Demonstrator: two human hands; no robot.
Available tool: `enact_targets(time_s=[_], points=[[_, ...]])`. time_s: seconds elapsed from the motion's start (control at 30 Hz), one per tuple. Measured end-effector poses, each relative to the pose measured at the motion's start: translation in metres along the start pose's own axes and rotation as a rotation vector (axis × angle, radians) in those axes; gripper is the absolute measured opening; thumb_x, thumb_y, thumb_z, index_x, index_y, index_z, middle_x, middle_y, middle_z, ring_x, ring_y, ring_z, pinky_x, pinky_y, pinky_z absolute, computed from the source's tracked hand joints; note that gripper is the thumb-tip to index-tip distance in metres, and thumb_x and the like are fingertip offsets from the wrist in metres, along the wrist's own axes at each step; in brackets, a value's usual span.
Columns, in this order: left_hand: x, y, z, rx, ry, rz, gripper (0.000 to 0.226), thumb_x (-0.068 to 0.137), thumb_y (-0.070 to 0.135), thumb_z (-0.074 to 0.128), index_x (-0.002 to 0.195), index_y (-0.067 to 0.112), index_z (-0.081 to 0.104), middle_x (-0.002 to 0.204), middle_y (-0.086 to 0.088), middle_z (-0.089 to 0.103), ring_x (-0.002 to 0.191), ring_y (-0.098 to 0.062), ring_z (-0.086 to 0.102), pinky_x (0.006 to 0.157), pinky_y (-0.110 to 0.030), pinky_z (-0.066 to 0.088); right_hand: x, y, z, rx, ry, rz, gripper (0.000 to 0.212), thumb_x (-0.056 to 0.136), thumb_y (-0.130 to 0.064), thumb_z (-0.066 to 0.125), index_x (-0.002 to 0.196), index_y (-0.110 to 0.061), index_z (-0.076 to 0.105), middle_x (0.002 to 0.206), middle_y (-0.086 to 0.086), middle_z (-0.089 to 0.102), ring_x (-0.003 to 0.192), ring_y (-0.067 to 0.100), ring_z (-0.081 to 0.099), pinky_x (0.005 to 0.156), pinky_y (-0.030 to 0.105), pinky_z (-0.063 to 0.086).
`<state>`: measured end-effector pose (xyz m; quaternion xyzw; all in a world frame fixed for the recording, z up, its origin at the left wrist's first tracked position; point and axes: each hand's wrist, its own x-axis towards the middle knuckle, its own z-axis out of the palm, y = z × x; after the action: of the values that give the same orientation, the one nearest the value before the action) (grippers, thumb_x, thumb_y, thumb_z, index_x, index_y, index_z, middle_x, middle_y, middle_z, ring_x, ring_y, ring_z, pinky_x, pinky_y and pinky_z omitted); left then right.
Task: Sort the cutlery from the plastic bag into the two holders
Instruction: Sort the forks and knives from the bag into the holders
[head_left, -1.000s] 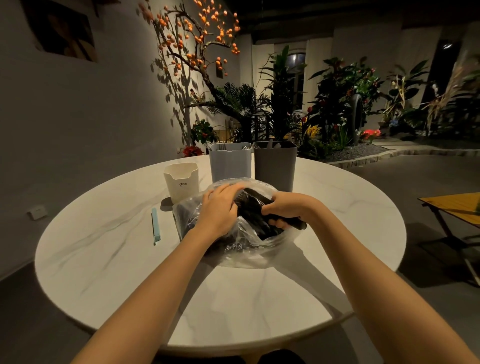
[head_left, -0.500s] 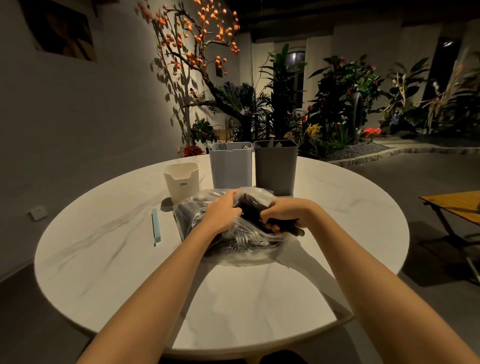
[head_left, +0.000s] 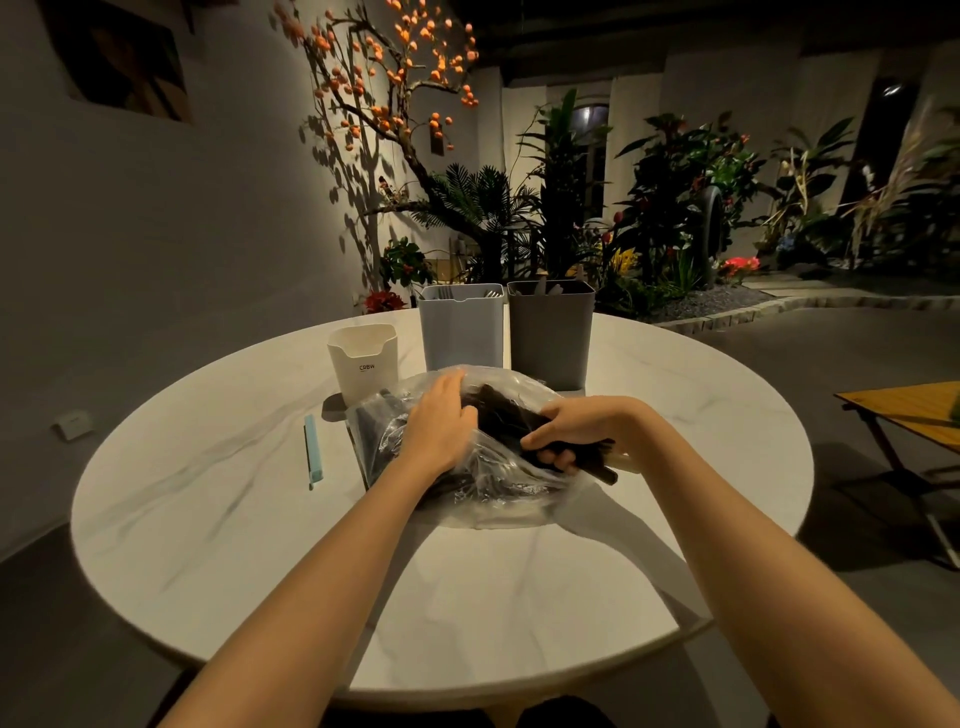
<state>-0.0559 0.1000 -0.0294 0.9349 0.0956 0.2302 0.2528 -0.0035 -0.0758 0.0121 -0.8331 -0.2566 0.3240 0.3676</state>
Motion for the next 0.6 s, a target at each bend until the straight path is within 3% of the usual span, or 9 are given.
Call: enact_targets(time_s=[0.17, 0.3, 0.43, 0.6], points=[[0.002, -0.003, -0.003, -0.237, 0.086, -0.109, 0.039, 0.104, 0.021, 0.031, 0.14, 0.013, 0.043, 0.144, -0.009, 0.046, 0.131, -0.025, 0.043, 0.109, -0.041, 0.034, -0.012, 0.005, -0.003, 0.055, -0.045, -0.045, 0.012, 0.099, -0.013, 0.05, 0.09, -0.005, 0.054, 0.063, 0.004, 0.049, 0.043, 0.007, 0.043, 0.046, 0.019, 0.045], [0.0, -0.003, -0.006, -0.256, 0.137, -0.154, 0.037, 0.104, 0.026, 0.034, 0.134, 0.01, 0.049, 0.137, -0.011, 0.053, 0.124, -0.026, 0.049, 0.104, -0.038, 0.039, -0.016, 0.008, -0.004, 0.076, -0.038, -0.104, 0.011, 0.097, -0.014, 0.052, 0.096, -0.003, 0.052, 0.066, 0.006, 0.05, 0.045, 0.008, 0.043, 0.047, 0.021, 0.045], [-0.004, -0.003, -0.006, -0.259, 0.193, -0.088, 0.032, 0.103, 0.022, 0.041, 0.128, 0.009, 0.054, 0.128, -0.011, 0.059, 0.116, -0.024, 0.055, 0.097, -0.035, 0.045, -0.019, 0.01, -0.005, 0.071, -0.055, -0.146, 0.012, 0.099, -0.012, 0.048, 0.094, -0.001, 0.047, 0.066, 0.007, 0.046, 0.044, 0.008, 0.041, 0.047, 0.02, 0.043], [-0.004, -0.007, -0.007, -0.217, 0.259, -0.087, 0.03, 0.1, 0.006, 0.043, 0.126, 0.007, 0.057, 0.124, -0.014, 0.062, 0.11, -0.026, 0.058, 0.093, -0.034, 0.048, -0.022, 0.018, -0.009, 0.168, -0.178, -0.187, 0.03, 0.101, -0.011, 0.04, 0.072, -0.008, 0.044, 0.051, -0.002, 0.045, 0.041, 0.008, 0.035, 0.047, 0.018, 0.035]])
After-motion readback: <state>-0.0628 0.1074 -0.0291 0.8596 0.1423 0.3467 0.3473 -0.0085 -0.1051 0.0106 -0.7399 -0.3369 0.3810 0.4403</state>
